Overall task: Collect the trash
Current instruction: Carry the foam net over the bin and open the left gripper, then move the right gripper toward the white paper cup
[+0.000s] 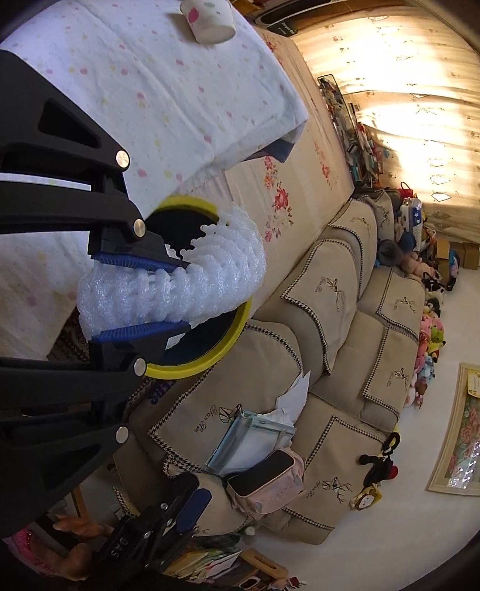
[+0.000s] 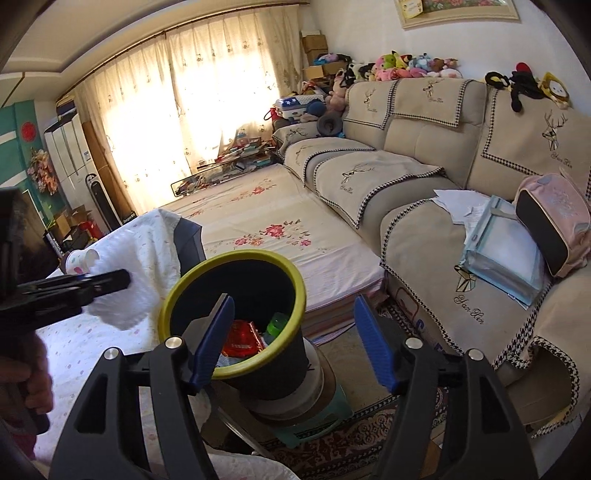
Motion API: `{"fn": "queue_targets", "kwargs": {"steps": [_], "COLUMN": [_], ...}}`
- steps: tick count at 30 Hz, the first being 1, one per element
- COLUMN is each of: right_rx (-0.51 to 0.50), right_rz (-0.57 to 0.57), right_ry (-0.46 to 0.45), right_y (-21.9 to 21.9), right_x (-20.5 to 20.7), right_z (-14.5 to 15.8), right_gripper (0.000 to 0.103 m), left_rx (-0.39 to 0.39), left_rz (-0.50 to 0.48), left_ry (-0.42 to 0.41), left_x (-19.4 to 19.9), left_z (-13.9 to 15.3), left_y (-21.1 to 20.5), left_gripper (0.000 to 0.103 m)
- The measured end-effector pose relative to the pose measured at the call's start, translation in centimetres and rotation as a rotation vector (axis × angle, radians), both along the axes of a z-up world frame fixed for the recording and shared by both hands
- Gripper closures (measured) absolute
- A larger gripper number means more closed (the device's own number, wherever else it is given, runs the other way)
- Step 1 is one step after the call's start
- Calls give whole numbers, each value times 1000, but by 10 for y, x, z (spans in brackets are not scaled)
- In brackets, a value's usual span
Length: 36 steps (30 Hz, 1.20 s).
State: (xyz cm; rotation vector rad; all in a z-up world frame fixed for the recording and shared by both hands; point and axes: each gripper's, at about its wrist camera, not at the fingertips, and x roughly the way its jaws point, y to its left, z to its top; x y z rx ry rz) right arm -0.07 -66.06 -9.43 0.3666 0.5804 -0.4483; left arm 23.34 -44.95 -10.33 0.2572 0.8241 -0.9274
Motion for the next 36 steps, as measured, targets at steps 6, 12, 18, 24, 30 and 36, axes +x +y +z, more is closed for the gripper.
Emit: {"fn": "queue_targets", "kwargs": {"steps": [6,12,18,24,30,36], "right_rx": [16,24,9,-3,-22,-54], "right_rz": [-17,-13,4,52,138,238], "right_ry": [1,10,23,40,59,92], "right_y": [-12,-9,1,19,51,93], "right_x": [-5,-1,8,25,52,90], "right_z": [-4,-7,-6,-6,-3,1], "right_gripper": [39,38,38,37,37,37], "left_rx": [49,76,41,-34,-73,-52], "left_rz": [8,53,94,178,368,581], "left_ry": [12,-1,5,-89,-149,-212], "left_x": [21,40,47,44,53,71], "left_z": [-30,-48,-34,2,17,8], "left_y": [-45,-62,-23,76,197,305], "left_gripper": [70,31,20,12,8,6]}}
